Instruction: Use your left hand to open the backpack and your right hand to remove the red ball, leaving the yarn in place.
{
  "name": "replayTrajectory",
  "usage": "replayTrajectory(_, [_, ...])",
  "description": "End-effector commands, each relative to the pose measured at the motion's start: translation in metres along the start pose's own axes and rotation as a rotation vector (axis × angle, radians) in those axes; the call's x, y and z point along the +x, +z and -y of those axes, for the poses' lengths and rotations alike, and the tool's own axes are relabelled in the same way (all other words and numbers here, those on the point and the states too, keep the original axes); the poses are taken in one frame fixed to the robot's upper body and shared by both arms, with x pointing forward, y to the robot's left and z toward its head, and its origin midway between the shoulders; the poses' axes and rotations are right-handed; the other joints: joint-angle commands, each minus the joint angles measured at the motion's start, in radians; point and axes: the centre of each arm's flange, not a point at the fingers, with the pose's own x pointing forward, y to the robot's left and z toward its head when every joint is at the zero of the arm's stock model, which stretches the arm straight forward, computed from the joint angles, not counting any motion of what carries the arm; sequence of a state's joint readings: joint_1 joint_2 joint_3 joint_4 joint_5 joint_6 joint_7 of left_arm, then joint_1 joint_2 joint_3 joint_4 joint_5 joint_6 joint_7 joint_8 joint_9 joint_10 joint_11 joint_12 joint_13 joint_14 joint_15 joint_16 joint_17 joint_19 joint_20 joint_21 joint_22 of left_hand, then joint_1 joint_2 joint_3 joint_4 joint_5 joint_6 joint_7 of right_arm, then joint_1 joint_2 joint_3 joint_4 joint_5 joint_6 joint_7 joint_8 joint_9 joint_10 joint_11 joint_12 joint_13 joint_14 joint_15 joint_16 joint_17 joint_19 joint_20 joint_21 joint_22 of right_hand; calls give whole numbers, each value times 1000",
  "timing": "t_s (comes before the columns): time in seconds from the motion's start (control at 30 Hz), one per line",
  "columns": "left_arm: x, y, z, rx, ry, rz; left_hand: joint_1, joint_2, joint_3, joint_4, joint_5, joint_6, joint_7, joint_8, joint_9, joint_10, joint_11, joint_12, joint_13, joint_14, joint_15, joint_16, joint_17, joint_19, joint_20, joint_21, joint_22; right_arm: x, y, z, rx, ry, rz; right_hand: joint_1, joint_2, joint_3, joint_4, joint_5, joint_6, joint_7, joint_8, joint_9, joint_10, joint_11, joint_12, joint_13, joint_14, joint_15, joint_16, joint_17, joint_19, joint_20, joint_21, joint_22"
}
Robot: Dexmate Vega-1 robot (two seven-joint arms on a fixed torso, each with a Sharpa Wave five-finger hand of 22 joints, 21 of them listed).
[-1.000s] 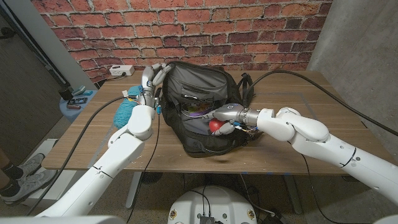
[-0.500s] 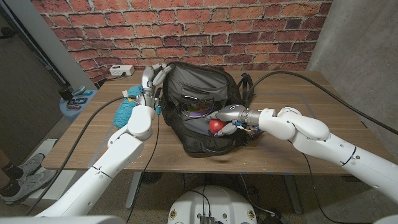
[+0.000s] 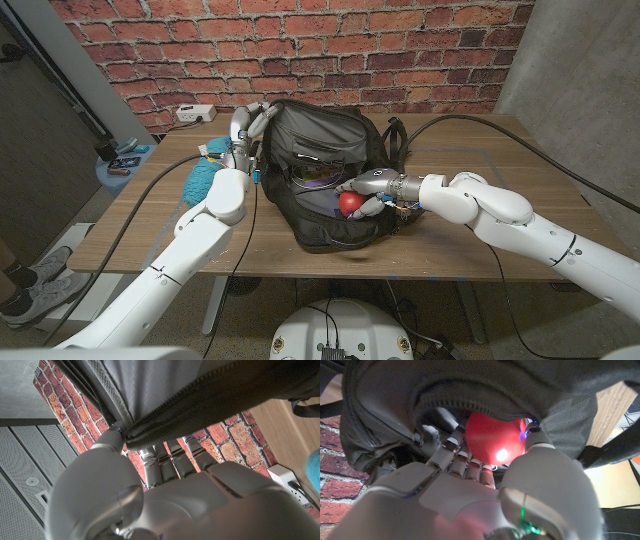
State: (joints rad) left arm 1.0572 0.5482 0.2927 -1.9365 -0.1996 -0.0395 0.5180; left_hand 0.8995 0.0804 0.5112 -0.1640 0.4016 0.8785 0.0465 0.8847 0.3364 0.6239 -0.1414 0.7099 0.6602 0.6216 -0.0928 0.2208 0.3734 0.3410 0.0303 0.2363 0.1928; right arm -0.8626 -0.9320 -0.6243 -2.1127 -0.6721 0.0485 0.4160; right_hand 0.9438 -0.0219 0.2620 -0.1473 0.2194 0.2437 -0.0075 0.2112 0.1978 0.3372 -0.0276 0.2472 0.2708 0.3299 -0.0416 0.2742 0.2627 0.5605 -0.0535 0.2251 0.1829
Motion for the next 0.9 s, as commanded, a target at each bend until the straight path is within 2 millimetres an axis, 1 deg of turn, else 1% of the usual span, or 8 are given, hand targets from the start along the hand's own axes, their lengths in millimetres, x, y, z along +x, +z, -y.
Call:
replayTrajectory(0.03, [1,1,1,0,-4,5,30,41,-5,2,-4,-6,0,7,2,5,-7,-1,1,-3,0,-5,5,-3,5,7,3,1,-3,-2,2,-42,17,11,2,-8,-2,8,33,-7,11,2,32,-12,19,11,24,-96,16,4,24,-29,10,2])
replayTrajectory(0.07, [1,1,1,1,-5,6,30,41,-5,2,-4,-8,0,7,2,3,-9,-2,2,-3,0,-5,5,-2,5,7,3,1,-3,-2,0,-42,18,15,4,-7,-4,9,43,-11,13,2,42,-16,26,13,32,-104,20,5,30,-32,12,3])
replayTrajectory(0.13, [1,1,1,1,-3,8,30,41,-5,2,-4,-7,-1,8,2,3,-8,-3,0,-3,0,-6,5,-3,5,7,4,1,-3,-1,0,-47,21,19,4,-9,-4,10,58,-14,16,3,53,-25,34,17,40,-108,23,6,40,-37,15,3])
replayTrajectory(0.2, [2,2,1,0,-5,9,30,40,-5,1,-5,-8,0,7,0,4,-5,-2,1,-2,0,-5,5,-3,6,7,4,2,-2,-1,7,-46,24,21,6,-11,-4,12,76,-23,20,3,66,-28,43,21,55,-113,30,8,50,-40,18,3])
replayTrajectory(0.37, [2,1,0,-3,-6,10,30,41,-5,2,-5,-7,0,7,-1,4,-9,-2,2,-3,-1,-6,4,-4,5,7,4,1,0,2,16,-72,33,23,7,-16,-2,12,105,-29,25,4,99,-38,64,30,83,-124,42,13,71,-48,26,3])
replayTrajectory(0.53, [2,0,-1,-6,-6,10,31,42,-6,2,-7,-9,-3,9,0,3,-10,-3,1,-4,-1,-5,6,-4,6,7,4,0,2,6,17,-95,34,28,9,-23,-2,13,154,-39,35,5,135,-45,89,40,119,-139,58,19,99,-58,35,4])
replayTrajectory(0.63, [1,-1,-2,-10,-4,9,31,42,-6,2,-7,-7,1,9,-1,3,-8,-3,2,-4,0,-6,6,-5,7,7,4,-1,3,8,16,-102,34,32,12,-27,-1,13,186,-46,41,6,158,-53,105,46,141,-148,69,24,114,-62,40,5])
replayTrajectory(0.9, [1,-3,-3,-13,-6,5,31,42,-6,1,-9,-11,-3,11,1,3,-10,-5,-1,-4,1,-6,6,-4,7,8,4,-1,8,14,23,-122,38,38,14,-30,-2,12,204,-46,42,7,171,-54,116,51,155,-152,76,28,125,-66,44,5])
